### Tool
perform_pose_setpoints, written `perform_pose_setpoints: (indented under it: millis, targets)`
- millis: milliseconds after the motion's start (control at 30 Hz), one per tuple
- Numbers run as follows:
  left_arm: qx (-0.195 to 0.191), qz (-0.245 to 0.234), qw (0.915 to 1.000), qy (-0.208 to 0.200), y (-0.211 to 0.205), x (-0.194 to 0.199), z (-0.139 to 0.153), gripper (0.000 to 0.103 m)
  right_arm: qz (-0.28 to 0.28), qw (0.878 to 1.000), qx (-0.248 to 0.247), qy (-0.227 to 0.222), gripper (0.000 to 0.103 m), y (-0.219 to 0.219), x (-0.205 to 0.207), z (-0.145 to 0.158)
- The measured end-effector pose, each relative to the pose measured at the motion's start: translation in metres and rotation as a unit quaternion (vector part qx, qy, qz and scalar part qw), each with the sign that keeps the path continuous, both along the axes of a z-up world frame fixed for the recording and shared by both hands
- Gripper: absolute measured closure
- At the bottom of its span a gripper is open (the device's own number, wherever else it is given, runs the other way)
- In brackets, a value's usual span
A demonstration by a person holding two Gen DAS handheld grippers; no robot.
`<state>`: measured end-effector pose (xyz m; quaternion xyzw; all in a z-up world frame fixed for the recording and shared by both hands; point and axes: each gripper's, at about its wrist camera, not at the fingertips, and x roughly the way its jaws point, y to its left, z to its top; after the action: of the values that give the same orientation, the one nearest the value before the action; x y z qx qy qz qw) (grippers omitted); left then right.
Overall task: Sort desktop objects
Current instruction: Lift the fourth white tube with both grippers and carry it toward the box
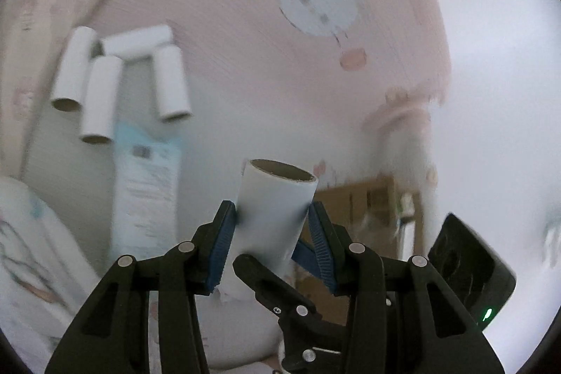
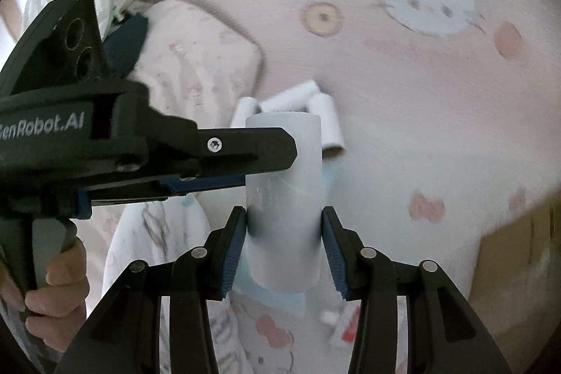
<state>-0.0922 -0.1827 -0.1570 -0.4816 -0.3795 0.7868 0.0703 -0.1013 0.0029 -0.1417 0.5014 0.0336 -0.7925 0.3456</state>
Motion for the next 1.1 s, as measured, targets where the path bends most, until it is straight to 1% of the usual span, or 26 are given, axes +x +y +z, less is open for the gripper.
perform_pose_setpoints:
  millis: [133, 200, 267, 400, 467, 533, 600, 633, 700, 800, 867, 967, 1100]
  targets:
    - [-0.029, -0.048, 0.9984, -0.007, 0.04, 0.003, -0.015, 0.057, -0.036, 0.999, 0.001, -0.029, 0.062, 0.029, 0.006, -0.018]
    - [-0.037, -0.069, 0.9968, -0.012, 0.052, 0.006, -0.022, 0.057, -0.053, 0.998, 0.002, -0.046, 0.062, 0.044, 0.01, -0.03]
    - [-0.037, -0.088, 0.9953, -0.016, 0.062, 0.008, -0.031, 0.057, -0.064, 0.997, 0.006, -0.053, 0.062, 0.052, 0.016, -0.038]
    - [-0.02, -0.099, 0.9945, -0.027, 0.07, 0.012, -0.053, 0.057, -0.087, 0.993, 0.008, -0.075, 0.062, 0.066, 0.024, -0.055]
    - [-0.017, -0.105, 0.9939, -0.03, 0.073, 0.015, -0.061, 0.057, -0.095, 0.992, 0.011, -0.084, 0.062, 0.07, 0.024, -0.066]
    - [-0.025, -0.115, 0.9925, -0.034, 0.075, 0.018, -0.073, 0.057, -0.096, 0.991, 0.019, -0.089, 0.062, 0.072, 0.027, -0.075]
    - [-0.038, -0.119, 0.9909, -0.049, 0.075, 0.019, -0.089, 0.058, -0.097, 0.989, 0.023, -0.105, 0.062, 0.073, 0.028, -0.089]
    - [-0.036, -0.118, 0.9907, -0.057, 0.074, 0.02, -0.096, 0.058, -0.097, 0.989, 0.023, -0.111, 0.062, 0.074, 0.029, -0.093]
    - [-0.02, -0.11, 0.991, -0.074, 0.069, 0.022, -0.112, 0.058, -0.097, 0.987, 0.033, -0.127, 0.062, 0.072, 0.031, -0.107]
    - [-0.006, -0.107, 0.9901, -0.091, 0.064, 0.027, -0.129, 0.059, -0.09, 0.986, 0.048, -0.135, 0.062, 0.068, 0.035, -0.121]
    - [-0.003, -0.111, 0.9896, -0.091, 0.063, 0.029, -0.133, 0.058, -0.09, 0.984, 0.054, -0.144, 0.062, 0.066, 0.036, -0.129]
    - [0.012, -0.113, 0.9893, -0.092, 0.059, 0.029, -0.135, 0.058, -0.093, 0.983, 0.043, -0.151, 0.062, 0.069, 0.035, -0.132]
    - [0.033, -0.113, 0.9882, -0.098, 0.059, 0.028, -0.143, 0.058, -0.093, 0.983, 0.043, -0.15, 0.062, 0.07, 0.036, -0.134]
